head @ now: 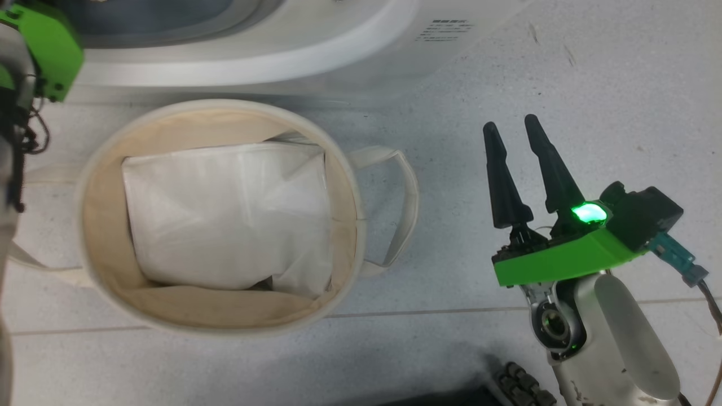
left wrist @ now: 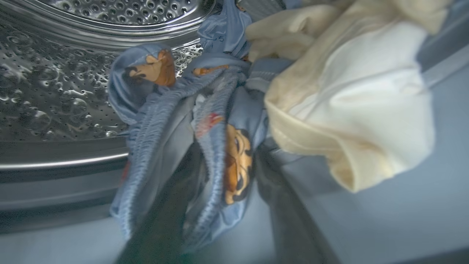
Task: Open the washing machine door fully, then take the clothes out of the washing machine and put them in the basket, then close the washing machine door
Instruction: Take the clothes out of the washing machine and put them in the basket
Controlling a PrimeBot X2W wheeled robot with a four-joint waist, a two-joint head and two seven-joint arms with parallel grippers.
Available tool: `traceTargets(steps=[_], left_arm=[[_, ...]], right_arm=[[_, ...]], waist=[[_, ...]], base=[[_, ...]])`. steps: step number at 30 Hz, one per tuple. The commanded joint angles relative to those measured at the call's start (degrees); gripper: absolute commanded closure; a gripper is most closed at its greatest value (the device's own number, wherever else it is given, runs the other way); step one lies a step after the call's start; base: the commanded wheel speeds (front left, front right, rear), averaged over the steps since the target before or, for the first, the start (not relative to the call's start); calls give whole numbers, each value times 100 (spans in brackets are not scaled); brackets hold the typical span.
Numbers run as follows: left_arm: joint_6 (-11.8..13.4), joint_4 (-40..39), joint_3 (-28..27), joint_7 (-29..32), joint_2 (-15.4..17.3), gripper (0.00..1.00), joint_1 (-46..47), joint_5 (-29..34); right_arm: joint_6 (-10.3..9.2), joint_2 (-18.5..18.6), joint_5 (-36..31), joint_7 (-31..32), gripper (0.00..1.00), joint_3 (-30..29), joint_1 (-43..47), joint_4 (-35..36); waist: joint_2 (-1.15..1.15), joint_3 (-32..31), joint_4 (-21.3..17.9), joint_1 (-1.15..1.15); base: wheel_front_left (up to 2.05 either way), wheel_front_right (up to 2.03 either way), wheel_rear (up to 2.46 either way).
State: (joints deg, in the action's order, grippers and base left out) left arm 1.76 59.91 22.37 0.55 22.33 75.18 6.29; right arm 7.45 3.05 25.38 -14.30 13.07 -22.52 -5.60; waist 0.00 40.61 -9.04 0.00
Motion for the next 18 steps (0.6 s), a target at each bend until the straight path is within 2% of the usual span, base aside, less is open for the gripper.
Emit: traceTargets(steps=[1, 11, 18], left_arm=[[112, 93, -157, -3, 296, 100, 229, -71], [242, 391, -211, -757, -45, 100, 209, -353], [295, 226, -384, -1379, -240, 100, 31, -675]], right_arm=[[3, -17, 14, -70, 0, 107, 59, 183], [3, -17, -133, -70, 0, 76, 66, 74], [3, -17, -205, -70, 0, 59, 129, -17]], waist=[[0, -15, 21, 0], [0, -301, 274, 0], [0, -624, 442, 0]], base=[[0, 0, 0], [0, 0, 0], [0, 0, 0]])
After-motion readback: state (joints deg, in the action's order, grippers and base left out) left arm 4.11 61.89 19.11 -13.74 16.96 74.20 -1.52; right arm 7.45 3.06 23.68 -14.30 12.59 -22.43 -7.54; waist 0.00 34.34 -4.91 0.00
